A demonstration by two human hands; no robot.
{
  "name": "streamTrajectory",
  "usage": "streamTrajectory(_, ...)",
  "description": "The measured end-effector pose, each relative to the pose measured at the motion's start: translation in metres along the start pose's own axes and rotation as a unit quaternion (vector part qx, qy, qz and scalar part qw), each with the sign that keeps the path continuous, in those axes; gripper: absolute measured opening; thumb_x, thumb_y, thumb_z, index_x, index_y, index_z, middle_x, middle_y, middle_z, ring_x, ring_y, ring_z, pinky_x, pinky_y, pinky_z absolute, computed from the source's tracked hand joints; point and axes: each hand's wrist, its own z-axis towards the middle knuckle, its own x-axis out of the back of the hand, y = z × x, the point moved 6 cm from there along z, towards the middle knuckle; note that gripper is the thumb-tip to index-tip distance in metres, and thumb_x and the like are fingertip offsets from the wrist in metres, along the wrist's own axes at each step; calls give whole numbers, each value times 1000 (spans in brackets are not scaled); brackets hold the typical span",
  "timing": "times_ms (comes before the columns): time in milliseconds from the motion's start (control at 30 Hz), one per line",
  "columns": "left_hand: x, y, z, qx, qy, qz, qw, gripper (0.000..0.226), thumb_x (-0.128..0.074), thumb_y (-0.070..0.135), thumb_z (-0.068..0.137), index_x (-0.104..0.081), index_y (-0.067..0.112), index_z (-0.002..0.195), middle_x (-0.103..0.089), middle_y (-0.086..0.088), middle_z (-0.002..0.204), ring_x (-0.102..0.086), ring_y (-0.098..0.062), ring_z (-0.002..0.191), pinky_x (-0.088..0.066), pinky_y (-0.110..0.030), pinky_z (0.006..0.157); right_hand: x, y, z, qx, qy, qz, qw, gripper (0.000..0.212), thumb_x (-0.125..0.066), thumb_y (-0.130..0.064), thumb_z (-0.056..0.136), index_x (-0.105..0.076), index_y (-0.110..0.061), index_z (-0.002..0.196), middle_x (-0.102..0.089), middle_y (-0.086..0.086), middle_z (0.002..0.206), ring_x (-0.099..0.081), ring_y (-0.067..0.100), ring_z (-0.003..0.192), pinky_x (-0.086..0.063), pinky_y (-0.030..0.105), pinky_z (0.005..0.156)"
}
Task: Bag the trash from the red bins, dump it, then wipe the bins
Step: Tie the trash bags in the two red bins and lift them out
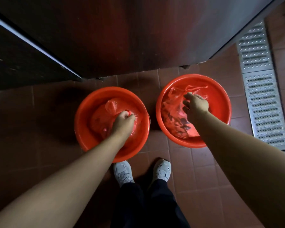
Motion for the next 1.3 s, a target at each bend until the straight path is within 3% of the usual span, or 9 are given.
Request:
streamTrajectory(67,7,6,0,7,6,4,1000,22,-55,33,81,-59,13,90,-66,-18,89,-62,-40,95,-48,-42,75,-4,-7,-9,5,5,36,999,5,-63,-10,89,-67,-11,92,-63,3,74,-55,13,57,-40,26,55)
streamTrajectory(167,27,20,-6,16,20,7,1000,24,-53,30,84,-62,14,99,-68,-11,97,-63,-35,97,-50,-42,85,4,-23,-25,25,62,71,995,17,-57,-10,82,-55,-14,65,-46,-1,51,-37,13,38,-29,20,44)
streamTrajectory(233,44,30,-13,19,43,-4,999,34,-53,27,86,-62,6,112,-67,-19,111,-63,-36,103,-50,-44,91,18,-35,-35,43,104,75,991,22,-56,-16,80,-51,-14,59,-42,-2,44,-34,15,35,-29,21,43)
streamTrajectory(367,78,53,-34,-1,63,19,998,33,-54,29,86,-62,5,106,-67,-20,113,-63,-37,106,-49,-44,92,48,-43,-58,47,163,59,984,28,-58,-24,79,-50,-17,53,-41,-3,42,-35,18,33,-31,27,46)
streamTrajectory(533,102,74,-61,7,48,51,997,45,-55,35,84,-62,3,115,-68,-19,114,-62,-36,107,-50,-44,95,75,-41,-98,51,169,41,984,21,-57,-29,69,-56,-16,53,-46,-3,41,-38,17,34,-34,26,45)
streamTrajectory(700,107,91,-88,-21,20,80,996,20,-55,34,82,-55,16,76,-69,-3,84,-62,-26,79,-40,-31,63,80,-55,-128,88,138,7,986,20,-55,-24,72,-56,-16,53,-43,-3,41,-37,19,39,-32,30,50)
streamTrajectory(867,109,102,-108,-25,5,90,996,15,-56,35,82,-57,20,84,-65,-3,87,-59,-24,80,-39,-31,69,75,-77,-155,119,112,-17,986,21,-54,-20,76,-54,-13,57,-42,2,45,-37,21,43,-32,33,51)
streamTrajectory(1100,127,132,-150,-38,4,81,996,13,-56,29,83,-57,17,78,-59,0,72,-52,-18,64,-36,-29,57,71,-110,-210,129,78,-10,988,19,-52,-13,81,-54,-12,61,-42,5,55,-34,20,49,-31,27,49)
streamTrajectory(1300,163,164,-197,-68,25,70,995,23,-55,30,70,-60,8,73,-55,2,61,-52,-21,62,-39,-31,58,59,-147,-273,176,34,-82,980,9,-52,-16,67,-57,-14,60,-51,2,53,-42,20,51,-36,29,51)
